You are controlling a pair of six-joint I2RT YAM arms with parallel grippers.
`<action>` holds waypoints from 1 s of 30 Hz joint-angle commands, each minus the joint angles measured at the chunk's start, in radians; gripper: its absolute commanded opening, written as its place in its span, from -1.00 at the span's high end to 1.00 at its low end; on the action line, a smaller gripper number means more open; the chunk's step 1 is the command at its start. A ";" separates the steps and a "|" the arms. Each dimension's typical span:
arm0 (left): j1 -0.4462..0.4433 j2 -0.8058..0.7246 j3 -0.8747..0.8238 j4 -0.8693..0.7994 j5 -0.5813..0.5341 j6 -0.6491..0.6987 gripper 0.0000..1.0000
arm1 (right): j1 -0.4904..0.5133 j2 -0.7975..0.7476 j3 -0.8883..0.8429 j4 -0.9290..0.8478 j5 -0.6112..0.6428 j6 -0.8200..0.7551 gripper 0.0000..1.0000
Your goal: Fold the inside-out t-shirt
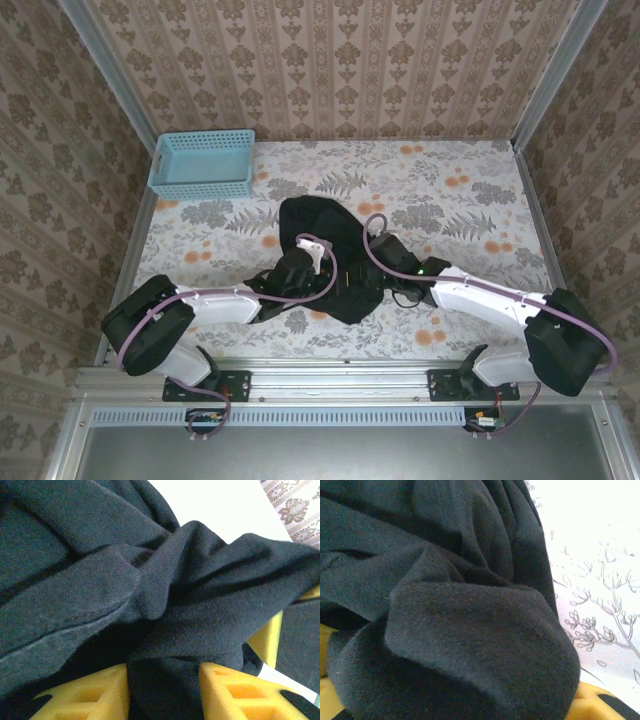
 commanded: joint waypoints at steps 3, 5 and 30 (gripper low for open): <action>-0.010 -0.019 -0.010 -0.011 -0.012 0.024 0.18 | -0.006 0.039 0.072 -0.085 0.020 -0.039 0.18; -0.010 -0.024 -0.017 -0.010 -0.019 0.023 0.18 | -0.006 0.052 0.077 -0.107 0.019 -0.035 0.19; 0.042 -0.025 0.010 -0.062 -0.074 -0.008 -0.01 | -0.043 -0.351 -0.147 -0.209 0.095 -0.020 1.00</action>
